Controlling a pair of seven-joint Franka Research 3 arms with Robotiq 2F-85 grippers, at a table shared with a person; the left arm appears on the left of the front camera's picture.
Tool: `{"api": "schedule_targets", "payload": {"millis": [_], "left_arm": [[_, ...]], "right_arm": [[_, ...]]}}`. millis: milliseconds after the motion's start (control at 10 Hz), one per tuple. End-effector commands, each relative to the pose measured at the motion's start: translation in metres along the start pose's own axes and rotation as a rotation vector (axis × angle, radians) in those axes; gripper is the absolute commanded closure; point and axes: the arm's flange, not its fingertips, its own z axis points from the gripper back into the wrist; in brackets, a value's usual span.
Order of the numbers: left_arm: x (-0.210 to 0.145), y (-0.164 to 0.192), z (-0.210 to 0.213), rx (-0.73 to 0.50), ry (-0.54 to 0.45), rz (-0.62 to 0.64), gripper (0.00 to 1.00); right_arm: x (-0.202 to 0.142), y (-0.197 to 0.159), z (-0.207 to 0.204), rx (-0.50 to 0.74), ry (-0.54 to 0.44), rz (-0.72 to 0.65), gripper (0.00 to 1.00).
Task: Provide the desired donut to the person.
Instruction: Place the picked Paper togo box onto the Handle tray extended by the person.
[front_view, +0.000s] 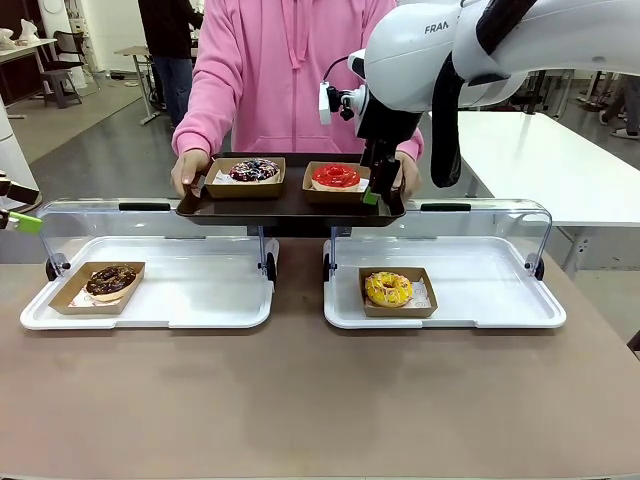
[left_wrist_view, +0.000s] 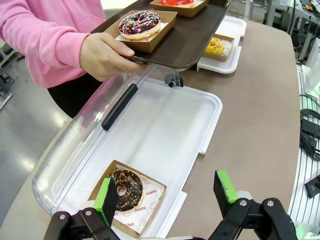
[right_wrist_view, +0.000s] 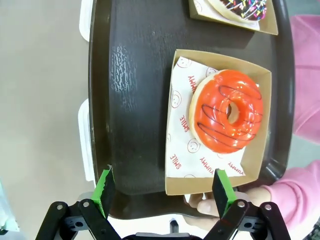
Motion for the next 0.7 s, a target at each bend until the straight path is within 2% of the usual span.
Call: {"api": "schedule_targets", "payload": {"millis": [0, 600], "left_arm": [[-0.0004, 0.0002, 0.0003, 0.003, -0.007, 0.007, 0.0], [-0.0004, 0.0002, 0.0003, 0.003, -0.007, 0.007, 0.0]], "right_arm": [[0.0015, 0.0012, -0.0004, 0.001, 0.0, 0.007, 0.0], [0.0015, 0.0012, -0.0004, 0.001, 0.0, 0.007, 0.0]]}}
